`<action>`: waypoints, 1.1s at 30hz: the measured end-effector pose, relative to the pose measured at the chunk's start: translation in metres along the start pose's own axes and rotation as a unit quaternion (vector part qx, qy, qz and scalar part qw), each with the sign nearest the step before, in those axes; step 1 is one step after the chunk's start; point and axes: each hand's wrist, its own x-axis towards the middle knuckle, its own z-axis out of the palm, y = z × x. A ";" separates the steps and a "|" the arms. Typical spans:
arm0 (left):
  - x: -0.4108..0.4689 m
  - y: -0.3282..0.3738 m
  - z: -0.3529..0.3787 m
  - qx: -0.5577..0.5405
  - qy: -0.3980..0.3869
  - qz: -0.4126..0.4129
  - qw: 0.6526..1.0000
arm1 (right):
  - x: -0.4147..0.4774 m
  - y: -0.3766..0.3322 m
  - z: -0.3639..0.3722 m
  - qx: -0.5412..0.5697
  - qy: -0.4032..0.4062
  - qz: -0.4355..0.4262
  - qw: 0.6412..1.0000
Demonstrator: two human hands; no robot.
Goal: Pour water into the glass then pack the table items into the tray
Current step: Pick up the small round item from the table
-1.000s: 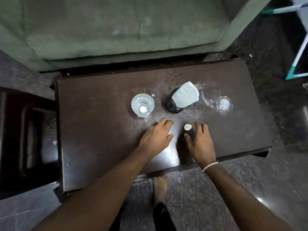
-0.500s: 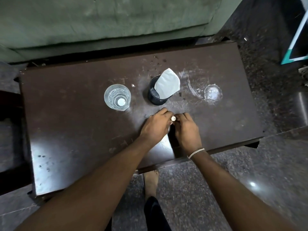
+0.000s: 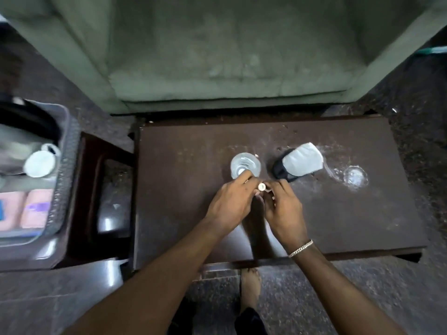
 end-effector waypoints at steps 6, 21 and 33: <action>-0.060 -0.056 -0.089 0.015 0.043 -0.030 0.999 | 0.004 -0.106 0.040 0.020 -0.016 -0.063 0.998; -0.225 -0.232 -0.251 0.059 0.142 -0.164 0.974 | -0.004 -0.364 0.179 0.003 -0.131 -0.203 0.970; -0.231 -0.317 -0.263 0.029 0.127 -0.216 0.968 | 0.025 -0.420 0.259 -0.137 -0.202 -0.200 0.949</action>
